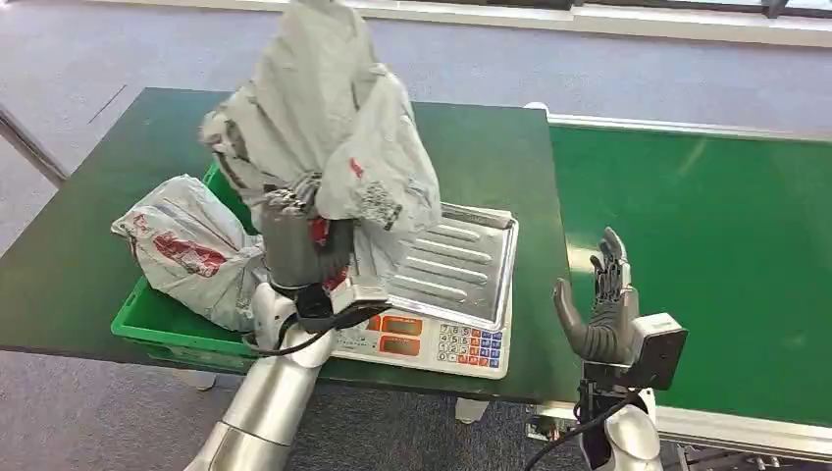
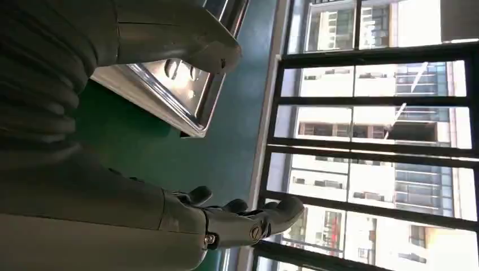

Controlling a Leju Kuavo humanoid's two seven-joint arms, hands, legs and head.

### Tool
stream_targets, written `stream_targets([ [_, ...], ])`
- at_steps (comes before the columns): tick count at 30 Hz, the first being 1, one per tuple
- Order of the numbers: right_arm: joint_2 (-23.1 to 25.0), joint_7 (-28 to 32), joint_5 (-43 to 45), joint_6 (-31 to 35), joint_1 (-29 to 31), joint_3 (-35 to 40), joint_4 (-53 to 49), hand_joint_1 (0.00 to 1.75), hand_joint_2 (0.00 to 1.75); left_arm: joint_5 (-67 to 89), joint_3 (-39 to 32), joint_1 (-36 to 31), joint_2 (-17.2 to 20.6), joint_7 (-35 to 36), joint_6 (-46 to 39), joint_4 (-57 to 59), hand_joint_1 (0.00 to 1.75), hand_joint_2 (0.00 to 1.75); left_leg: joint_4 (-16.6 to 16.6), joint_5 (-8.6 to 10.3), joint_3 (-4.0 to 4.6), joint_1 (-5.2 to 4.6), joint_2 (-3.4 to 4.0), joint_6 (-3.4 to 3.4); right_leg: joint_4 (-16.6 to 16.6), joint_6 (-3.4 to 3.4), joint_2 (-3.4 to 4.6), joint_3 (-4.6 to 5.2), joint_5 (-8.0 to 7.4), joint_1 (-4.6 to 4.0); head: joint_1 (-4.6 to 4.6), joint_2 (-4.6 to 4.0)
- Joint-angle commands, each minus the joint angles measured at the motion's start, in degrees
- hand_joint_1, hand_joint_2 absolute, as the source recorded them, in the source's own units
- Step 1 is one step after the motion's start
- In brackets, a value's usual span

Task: Moved the parcel from conveyor to table for the left to box.

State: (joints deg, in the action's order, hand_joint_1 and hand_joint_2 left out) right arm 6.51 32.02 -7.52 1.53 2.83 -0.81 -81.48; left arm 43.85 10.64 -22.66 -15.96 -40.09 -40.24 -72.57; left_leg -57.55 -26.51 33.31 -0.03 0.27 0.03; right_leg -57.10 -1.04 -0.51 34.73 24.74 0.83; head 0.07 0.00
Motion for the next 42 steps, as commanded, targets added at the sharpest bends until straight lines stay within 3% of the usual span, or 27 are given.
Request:
stream_targets([
  [1, -1.57, 0.18, 0.39, 0.29, 0.67, 1.5, 2.29, 0.0, 1.75, 1.98, -9.13, 4.56, 0.63, 0.09, 0.24, -14.95, 1.75, 1.75, 0.12, -0.02, -0.19, 0.06, 0.14, -0.05, 0.13, 0.07, 0.2, -0.14, -0.02, -0.06, 0.0, 0.0],
  [3, -1.77, 0.4, 0.74, 0.84, -0.12, 1.32, 1.61, 0.0, 1.75, 5.22, -13.52, 6.6, 0.87, 0.09, 0.24, -24.32, 1.75, 1.75, 0.02, -0.05, -0.05, 0.04, 0.14, -0.03, 0.04, 0.03, 0.17, -0.02, 0.0, -0.04, 0.0, 0.0],
  [8, -1.56, 0.32, 1.17, 1.46, -1.3, -0.54, -0.35, 0.0, 1.75, 7.54, -22.6, 6.63, 2.59, 0.09, 0.24, -30.55, 1.75, 1.75, 0.11, -0.07, -0.17, 0.0, 0.28, -0.08, 0.03, 0.07, 0.33, -0.05, 0.03, 0.01, 0.0, 0.0],
  [17, -0.93, 0.08, 1.15, 0.92, -1.28, -0.68, -0.53, 0.0, 1.75, 9.9, -24.59, 7.44, 2.5, 0.09, 0.24, -31.88, 1.75, 1.75, 0.09, -0.04, -0.13, 0.04, 0.09, -0.06, 0.04, 0.1, 0.13, -0.08, 0.08, -0.03, 0.0, 0.0],
  [18, -2.88, -0.65, 2.74, 1.73, -1.33, 1.28, -1.14, 0.0, 1.75, 9.89, -24.75, 7.06, 2.77, 0.09, 0.24, -30.64, 1.75, 1.75, 0.06, -0.04, -0.1, 0.05, 0.09, -0.05, 0.03, 0.09, 0.11, -0.06, 0.08, -0.04, 0.0, 0.0],
  [19, -2.41, 0.96, 2.13, 1.29, -2.31, 0.42, 0.05, 0.0, 1.75, 11.37, -27.18, 4.6, 6.55, 0.09, 0.24, -19.24, 1.75, 1.75, 0.12, -0.02, -0.15, 0.02, 0.09, -0.06, 0.07, 0.1, 0.12, -0.1, 0.08, -0.02, 0.0, 0.0],
  [20, -1.04, 0.07, 1.08, 1.31, -1.14, -0.25, -0.5, 0.0, 1.75, 16.65, -27.1, 6.53, 2.23, 0.09, 0.24, -15.86, 1.75, 1.75, 0.15, 0.0, -0.18, 0.02, 0.02, -0.05, 0.1, 0.09, 0.04, -0.16, 0.08, -0.01, 0.0, 0.0],
  [21, -0.88, -0.39, 0.12, 0.66, -1.51, -1.04, -1.28, 0.0, 1.75, 29.45, -21.09, 3.24, 7.72, 14.9, 5.27, 1.68, 1.75, 1.75, 0.21, 0.01, -0.25, 0.02, 0.03, -0.06, 0.15, 0.11, 0.06, -0.22, 0.06, -0.01, 0.0, 0.0],
  [22, -0.61, -0.63, -0.55, 0.02, -1.73, -1.62, -1.78, 0.0, 1.75, 29.07, -16.33, 1.59, 10.38, 19.81, 5.52, 5.97, 1.75, 1.75, 0.43, 0.11, -0.46, 0.0, -0.08, -0.09, 0.32, 0.14, -0.02, -0.43, 0.02, 0.01, 0.0, 0.0],
  [23, -0.34, -0.86, -1.51, -0.83, -1.8, -2.26, -1.95, 0.0, 1.75, 31.02, -11.88, -0.56, 12.78, 27.46, 11.8, 12.46, 1.75, 1.75, 0.4, 0.2, -0.42, -0.08, -0.49, -0.08, 0.23, 0.11, -0.45, -0.48, 0.1, 0.09, 0.0, 0.0],
  [24, -0.25, -0.97, -1.9, -1.18, -1.51, -2.69, -1.59, 0.0, 1.75, 30.66, -10.23, -1.93, 13.1, 29.61, 14.37, 16.18, 1.69, 1.75, 0.24, 0.14, -0.28, -0.08, -0.49, -0.06, 0.14, 0.09, -0.48, -0.29, 0.14, 0.08, -0.02, 0.0],
  [25, -0.34, -1.07, -2.21, -1.6, -1.1, -2.98, -0.97, 0.0, 1.75, 31.57, -9.0, -3.17, 13.29, 31.82, 17.29, 19.43, 1.47, 1.75, 0.28, 0.22, -0.27, -0.07, -0.68, -0.08, 0.18, 0.12, -0.66, -0.32, 0.11, 0.07, 0.04, 0.0],
  [26, -0.23, -1.05, -2.49, -2.03, -0.5, -3.49, 0.09, 0.0, 1.75, 32.4, -7.78, -4.38, 13.24, 33.72, 18.8, 22.75, 1.48, 1.75, 0.16, 0.16, -0.29, -0.07, -0.68, -0.05, 0.1, 0.04, -0.66, -0.39, 0.17, 0.07, 0.02, 0.0],
  [27, -0.04, -1.02, -2.76, -2.42, -0.11, -3.85, 0.82, 0.0, 1.75, 32.02, -7.57, -4.99, 12.89, 34.72, 20.4, 24.87, 1.71, 1.75, 0.15, 0.19, -0.22, 0.03, -0.48, -0.09, 0.14, 0.11, -0.46, -0.27, 0.06, -0.03, -0.02, 0.0],
  [28, 0.06, -0.93, -3.15, -2.84, 0.25, -3.97, 1.57, 0.0, 1.75, 33.9, -6.29, -5.37, 13.07, 36.93, 22.24, 26.76, 1.75, 1.75, 0.11, 0.1, -0.18, -0.01, -0.22, -0.07, 0.09, 0.18, -0.3, -0.11, 0.0, -0.01, 0.0, 0.0],
  [42, 0.89, -1.46, -3.94, -3.61, -0.66, -4.81, 0.22, 0.0, 1.75, 31.86, -7.22, -5.49, 13.26, 40.18, 22.43, 25.04, 1.75, 1.75, 0.09, 0.04, -0.18, 0.04, 0.08, -0.13, 0.03, 0.19, 0.07, -0.08, -0.04, -0.04, 0.0, 0.0],
])
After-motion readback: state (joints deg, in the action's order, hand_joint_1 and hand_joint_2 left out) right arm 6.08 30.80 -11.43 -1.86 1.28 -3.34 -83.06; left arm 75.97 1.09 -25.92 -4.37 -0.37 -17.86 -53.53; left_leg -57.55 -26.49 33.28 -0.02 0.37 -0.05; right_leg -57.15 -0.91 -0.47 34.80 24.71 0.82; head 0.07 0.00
